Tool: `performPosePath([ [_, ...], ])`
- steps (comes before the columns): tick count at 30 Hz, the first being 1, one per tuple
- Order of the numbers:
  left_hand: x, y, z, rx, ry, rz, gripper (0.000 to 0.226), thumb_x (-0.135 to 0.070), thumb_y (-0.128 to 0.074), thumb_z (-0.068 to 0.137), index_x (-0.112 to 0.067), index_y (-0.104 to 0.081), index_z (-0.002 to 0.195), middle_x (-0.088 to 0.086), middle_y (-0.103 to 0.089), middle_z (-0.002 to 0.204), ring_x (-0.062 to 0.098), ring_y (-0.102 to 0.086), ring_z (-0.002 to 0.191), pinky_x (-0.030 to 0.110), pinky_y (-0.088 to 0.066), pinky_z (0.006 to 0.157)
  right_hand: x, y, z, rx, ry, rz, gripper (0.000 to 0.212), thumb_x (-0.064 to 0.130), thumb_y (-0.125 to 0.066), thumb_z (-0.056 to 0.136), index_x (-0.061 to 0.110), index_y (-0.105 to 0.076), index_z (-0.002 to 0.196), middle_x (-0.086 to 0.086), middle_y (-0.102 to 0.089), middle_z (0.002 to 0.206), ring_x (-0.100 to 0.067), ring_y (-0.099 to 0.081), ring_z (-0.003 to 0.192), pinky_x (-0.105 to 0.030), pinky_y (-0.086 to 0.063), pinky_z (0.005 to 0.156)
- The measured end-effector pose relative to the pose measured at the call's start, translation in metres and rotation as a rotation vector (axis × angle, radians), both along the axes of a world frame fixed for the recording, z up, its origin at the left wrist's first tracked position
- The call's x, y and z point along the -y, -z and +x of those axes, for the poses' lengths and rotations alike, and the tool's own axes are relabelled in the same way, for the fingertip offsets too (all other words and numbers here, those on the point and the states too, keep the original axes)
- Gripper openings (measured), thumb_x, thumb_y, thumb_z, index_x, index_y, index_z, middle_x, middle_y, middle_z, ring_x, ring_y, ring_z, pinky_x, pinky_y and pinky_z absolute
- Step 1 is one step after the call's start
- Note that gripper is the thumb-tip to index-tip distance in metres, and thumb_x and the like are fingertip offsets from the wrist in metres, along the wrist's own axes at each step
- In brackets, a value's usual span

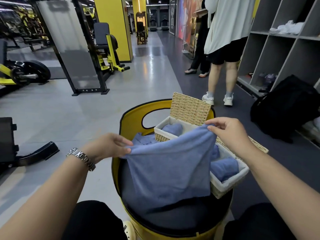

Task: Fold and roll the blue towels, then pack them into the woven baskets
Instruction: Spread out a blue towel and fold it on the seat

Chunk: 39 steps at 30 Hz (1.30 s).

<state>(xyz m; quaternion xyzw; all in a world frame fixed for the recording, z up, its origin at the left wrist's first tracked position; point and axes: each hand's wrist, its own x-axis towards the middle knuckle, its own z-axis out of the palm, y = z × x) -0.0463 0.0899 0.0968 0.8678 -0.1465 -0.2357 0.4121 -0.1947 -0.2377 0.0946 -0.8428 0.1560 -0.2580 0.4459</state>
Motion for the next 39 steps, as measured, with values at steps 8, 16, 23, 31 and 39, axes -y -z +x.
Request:
performPosePath([
  [8, 0.011, -0.018, 0.014, 0.678, -0.167, -0.095, 0.018, -0.010, -0.067, 0.084, -0.027, -0.068, 0.085, -0.007, -0.064, 0.072, 0.000, -0.057, 0.068, 0.022, -0.043, 0.064, 0.002, 0.002, 0.006, -0.107, -0.032, -0.182, 0.032, 0.001, -0.064, 0.085, 0.025, -0.070, 0.105, 0.000, -0.056, 0.069, -0.007, -0.047, 0.060, -0.007, -0.037, 0.057],
  [16, 0.020, -0.028, 0.008, 0.745, -0.231, -0.125, 0.010, -0.018, -0.062, 0.088, -0.026, -0.067, 0.087, -0.013, -0.058, 0.069, 0.003, -0.053, 0.059, 0.020, -0.034, 0.051, -0.015, 0.003, 0.022, -0.044, 0.056, 0.437, 0.025, -0.002, -0.050, 0.093, 0.015, -0.065, 0.082, -0.008, -0.066, 0.095, -0.022, -0.061, 0.085, -0.036, -0.052, 0.082],
  [23, 0.016, -0.022, 0.015, 0.750, -0.242, -0.120, 0.013, -0.014, -0.061, 0.088, -0.026, -0.066, 0.085, -0.011, -0.062, 0.075, 0.005, -0.056, 0.070, 0.013, -0.038, 0.061, -0.022, 0.000, 0.019, -0.040, -0.160, 0.326, 0.046, -0.009, -0.065, 0.081, 0.013, -0.063, 0.121, 0.003, -0.064, 0.117, -0.006, -0.061, 0.103, -0.017, -0.049, 0.088],
  [31, 0.007, -0.012, 0.021, 0.815, -0.194, -0.051, 0.014, -0.021, -0.064, 0.086, -0.034, -0.064, 0.083, -0.010, -0.066, 0.078, 0.009, -0.058, 0.071, 0.027, -0.041, 0.062, -0.016, 0.000, 0.022, 0.000, 0.019, -0.210, 0.012, 0.009, -0.073, 0.078, 0.021, -0.072, 0.080, 0.010, -0.054, 0.076, -0.003, -0.049, 0.067, -0.006, -0.035, 0.060],
  [39, 0.000, -0.003, 0.014, 0.863, -0.183, 0.043, 0.008, -0.028, -0.061, 0.088, -0.035, -0.060, 0.084, -0.011, -0.064, 0.081, 0.014, -0.061, 0.080, 0.035, -0.050, 0.067, -0.019, -0.001, 0.009, -0.031, 0.030, -0.310, 0.011, 0.014, -0.067, 0.085, 0.020, -0.074, 0.091, 0.022, -0.060, 0.077, -0.008, -0.055, 0.081, -0.018, -0.037, 0.068],
])
